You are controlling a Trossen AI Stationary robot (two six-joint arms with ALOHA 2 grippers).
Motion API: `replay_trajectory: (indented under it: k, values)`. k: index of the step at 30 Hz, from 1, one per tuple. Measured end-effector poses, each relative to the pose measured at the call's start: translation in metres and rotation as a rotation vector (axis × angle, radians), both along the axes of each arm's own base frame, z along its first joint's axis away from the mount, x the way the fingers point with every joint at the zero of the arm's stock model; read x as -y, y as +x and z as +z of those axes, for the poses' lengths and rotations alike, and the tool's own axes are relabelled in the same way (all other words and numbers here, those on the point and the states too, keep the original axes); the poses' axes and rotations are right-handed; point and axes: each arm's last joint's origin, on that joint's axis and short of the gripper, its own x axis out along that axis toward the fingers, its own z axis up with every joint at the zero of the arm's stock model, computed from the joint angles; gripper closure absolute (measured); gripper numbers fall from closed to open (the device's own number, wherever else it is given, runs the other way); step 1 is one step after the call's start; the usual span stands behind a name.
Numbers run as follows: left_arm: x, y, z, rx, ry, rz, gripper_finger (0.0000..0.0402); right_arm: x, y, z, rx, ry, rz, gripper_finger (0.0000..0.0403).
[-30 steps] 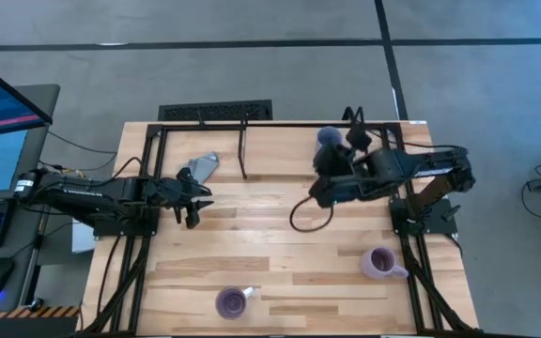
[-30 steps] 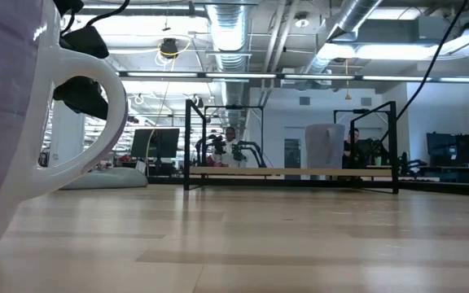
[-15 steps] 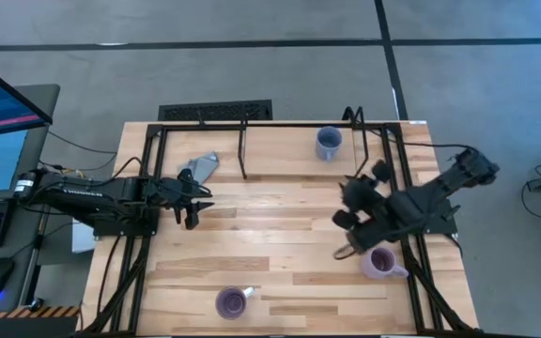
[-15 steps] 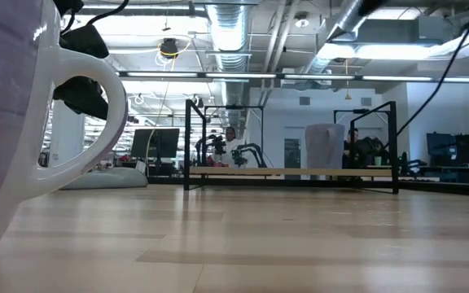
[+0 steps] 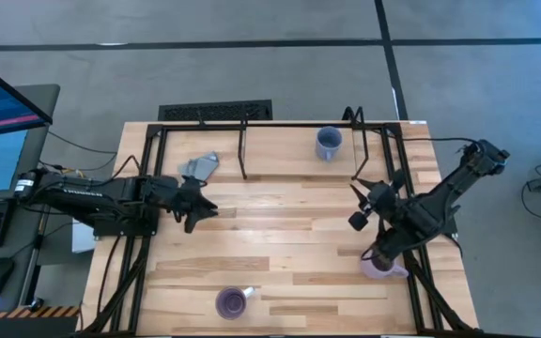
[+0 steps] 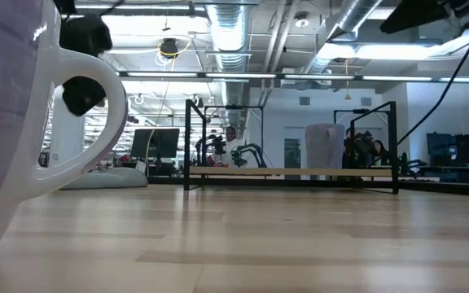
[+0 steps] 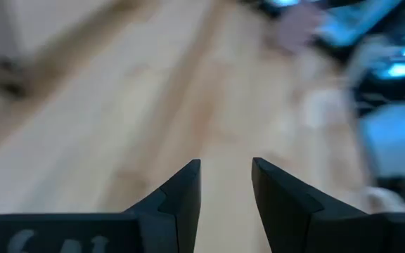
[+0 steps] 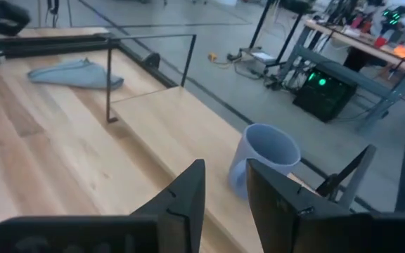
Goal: Stack small to large cups/mugs on shelf
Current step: Put the left purple cup on the shelf
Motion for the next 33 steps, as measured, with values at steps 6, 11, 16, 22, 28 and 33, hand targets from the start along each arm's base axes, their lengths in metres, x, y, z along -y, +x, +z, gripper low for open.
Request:
replay_trajectory:
  k: [6,11,16,22,28,33]
  values:
    - [0.013,0.005,0.027,0.139,0.094,-0.023,0.0283,0.006,0.002,-0.004,0.004,-0.043,-0.03,0.0278]
    - [0.03,0.001,0.055,0.152,0.155,0.0,0.0283,0.011,0.003,-0.008,-0.015,-0.052,-0.053,0.0278]
    - [0.053,-0.001,0.07,0.126,0.227,0.002,0.0284,0.013,0.004,-0.009,-0.016,-0.052,-0.067,0.0278]
    - [0.096,0.012,0.074,0.083,0.341,-0.125,0.031,0.014,0.006,-0.009,-0.02,-0.054,-0.077,0.0278]
    - [0.134,0.029,0.072,0.037,0.278,-0.217,0.0338,0.014,0.006,-0.009,-0.021,-0.055,-0.077,0.0278]
    - [0.154,0.042,0.062,0.014,0.183,-0.318,0.0344,0.014,0.006,-0.009,-0.024,-0.054,-0.077,0.0278]
